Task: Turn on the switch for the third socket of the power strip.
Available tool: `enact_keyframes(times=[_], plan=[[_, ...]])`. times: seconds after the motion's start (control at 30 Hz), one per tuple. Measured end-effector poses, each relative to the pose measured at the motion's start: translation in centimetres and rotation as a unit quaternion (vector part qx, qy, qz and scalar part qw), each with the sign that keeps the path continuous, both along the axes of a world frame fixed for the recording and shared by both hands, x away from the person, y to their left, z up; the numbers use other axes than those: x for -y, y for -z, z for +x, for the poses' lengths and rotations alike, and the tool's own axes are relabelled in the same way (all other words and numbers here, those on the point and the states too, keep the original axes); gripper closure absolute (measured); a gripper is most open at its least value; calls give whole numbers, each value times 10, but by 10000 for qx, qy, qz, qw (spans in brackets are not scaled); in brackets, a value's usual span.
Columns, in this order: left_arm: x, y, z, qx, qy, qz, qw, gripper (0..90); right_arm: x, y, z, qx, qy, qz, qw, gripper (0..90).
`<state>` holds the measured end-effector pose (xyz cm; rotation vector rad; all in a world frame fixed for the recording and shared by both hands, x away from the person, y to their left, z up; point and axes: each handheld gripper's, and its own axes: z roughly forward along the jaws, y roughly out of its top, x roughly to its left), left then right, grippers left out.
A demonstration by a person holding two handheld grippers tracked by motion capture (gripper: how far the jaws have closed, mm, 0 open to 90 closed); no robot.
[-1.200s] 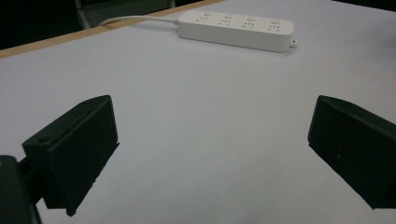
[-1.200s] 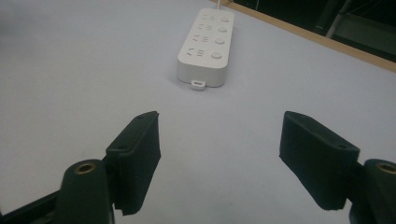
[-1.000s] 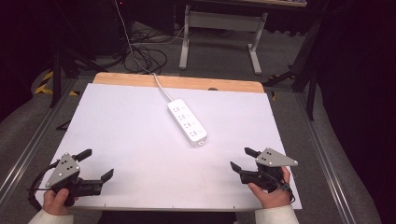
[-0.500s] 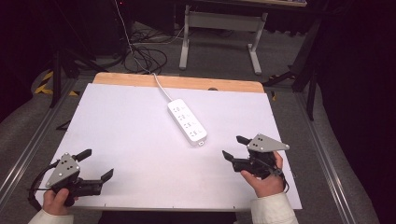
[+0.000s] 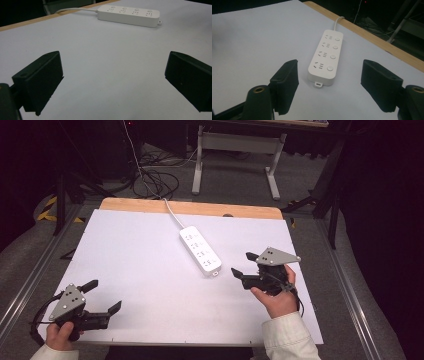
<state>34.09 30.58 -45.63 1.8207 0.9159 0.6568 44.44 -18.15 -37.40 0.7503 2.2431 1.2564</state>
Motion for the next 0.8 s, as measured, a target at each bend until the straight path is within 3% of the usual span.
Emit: enact_keyframes(times=[0.37, 0.57, 0.8], plan=[[0, 1, 1, -18, -25, 15, 10000, 21, -14, -6, 14, 105, 59, -252, 9996, 325], [-1, 1, 0, -12, -48, 62, 10000, 21, -23, -11, 24, 121, 18, -304, 9995, 409], [-3, 1, -3, -19, -119, 35, 9999, 21, -33, -13, 42, -143, -105, -178, 9997, 474]])
